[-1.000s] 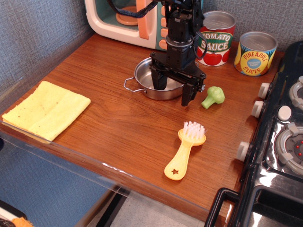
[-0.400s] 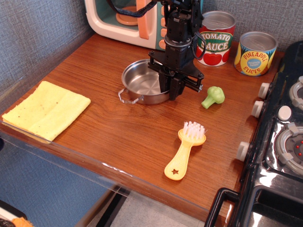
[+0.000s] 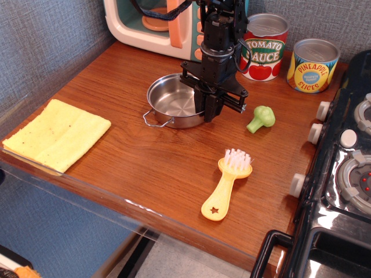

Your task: Move pot to space between brush and cloth.

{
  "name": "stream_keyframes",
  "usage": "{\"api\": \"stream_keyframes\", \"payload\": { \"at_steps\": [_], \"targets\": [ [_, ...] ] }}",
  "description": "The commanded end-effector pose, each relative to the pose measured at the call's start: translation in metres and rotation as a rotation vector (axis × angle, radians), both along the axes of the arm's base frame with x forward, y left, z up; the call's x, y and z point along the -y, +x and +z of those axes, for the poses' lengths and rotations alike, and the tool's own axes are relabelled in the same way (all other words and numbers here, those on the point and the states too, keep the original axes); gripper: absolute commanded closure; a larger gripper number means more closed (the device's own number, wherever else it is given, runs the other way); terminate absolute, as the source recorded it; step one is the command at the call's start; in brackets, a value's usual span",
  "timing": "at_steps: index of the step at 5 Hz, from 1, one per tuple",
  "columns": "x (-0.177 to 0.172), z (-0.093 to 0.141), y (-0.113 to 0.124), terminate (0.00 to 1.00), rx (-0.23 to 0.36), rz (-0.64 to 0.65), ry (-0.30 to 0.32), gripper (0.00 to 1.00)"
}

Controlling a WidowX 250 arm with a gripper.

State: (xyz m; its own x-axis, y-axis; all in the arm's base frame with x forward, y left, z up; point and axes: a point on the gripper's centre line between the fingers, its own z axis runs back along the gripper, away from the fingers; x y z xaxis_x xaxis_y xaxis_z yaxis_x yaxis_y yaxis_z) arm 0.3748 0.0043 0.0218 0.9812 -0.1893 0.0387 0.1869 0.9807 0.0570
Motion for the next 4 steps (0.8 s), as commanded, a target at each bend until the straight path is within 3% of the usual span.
{"api": "stream_keyframes", "payload": {
  "at_steps": [1,2,4],
  "targets": [
    [-0.017,0.077,0.015,0.0,0.209,-0.014,-0.016,1.0],
    [-0.019,0.094,0.0,0.0,0.241,-0.016,-0.027,1.0],
    [-0.01,0.081,-0.067,0.0,0.163,-0.013,-0.034,1.0]
  ]
}}
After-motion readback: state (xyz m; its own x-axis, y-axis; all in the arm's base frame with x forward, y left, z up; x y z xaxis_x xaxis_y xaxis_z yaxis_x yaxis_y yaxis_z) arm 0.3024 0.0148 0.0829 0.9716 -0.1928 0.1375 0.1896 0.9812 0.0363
